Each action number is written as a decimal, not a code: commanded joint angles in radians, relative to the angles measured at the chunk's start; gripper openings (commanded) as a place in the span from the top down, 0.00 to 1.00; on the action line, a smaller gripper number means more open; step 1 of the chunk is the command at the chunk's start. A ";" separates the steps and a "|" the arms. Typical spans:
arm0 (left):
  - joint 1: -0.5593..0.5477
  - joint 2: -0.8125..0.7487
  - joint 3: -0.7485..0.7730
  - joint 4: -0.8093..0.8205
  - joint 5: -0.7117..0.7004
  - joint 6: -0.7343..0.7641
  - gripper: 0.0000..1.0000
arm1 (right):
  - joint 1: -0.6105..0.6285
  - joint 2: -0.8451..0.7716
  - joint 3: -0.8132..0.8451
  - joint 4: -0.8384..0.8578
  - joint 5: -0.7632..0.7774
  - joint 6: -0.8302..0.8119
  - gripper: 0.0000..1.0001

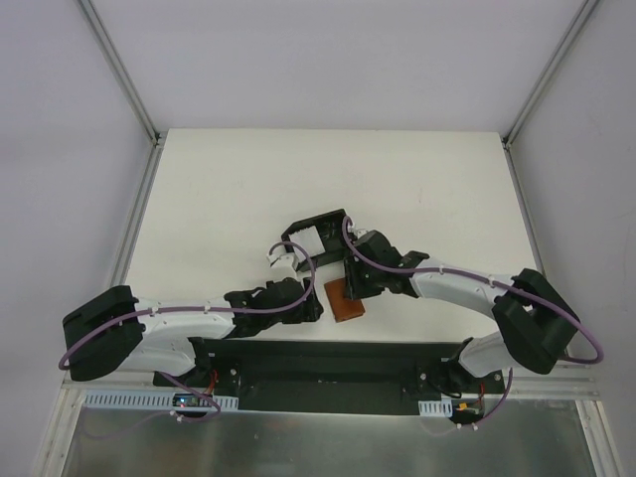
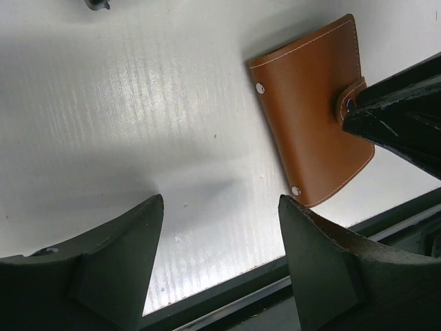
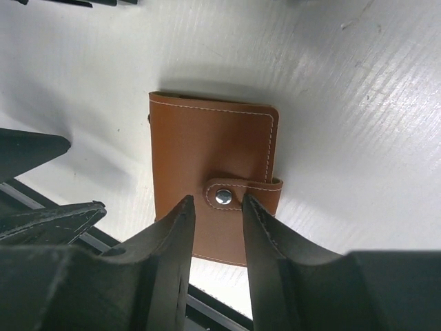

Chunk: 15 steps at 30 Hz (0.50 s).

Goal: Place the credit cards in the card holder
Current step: Close the card holder at the center of the board.

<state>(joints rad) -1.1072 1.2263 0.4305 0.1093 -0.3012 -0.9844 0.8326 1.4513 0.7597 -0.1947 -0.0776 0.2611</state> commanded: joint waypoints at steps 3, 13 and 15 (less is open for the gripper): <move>-0.008 0.082 0.010 -0.083 -0.013 0.012 0.32 | -0.006 -0.051 -0.022 0.043 0.027 0.010 0.63; -0.008 0.200 0.047 -0.048 0.028 -0.016 0.35 | -0.006 0.018 -0.051 0.093 -0.013 0.038 0.63; -0.008 0.210 0.037 -0.019 0.040 -0.014 0.34 | -0.006 0.026 -0.057 0.100 -0.017 0.041 0.63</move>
<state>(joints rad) -1.1072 1.3773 0.5098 0.1787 -0.3073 -0.9874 0.8280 1.4452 0.7273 -0.1234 -0.0803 0.2810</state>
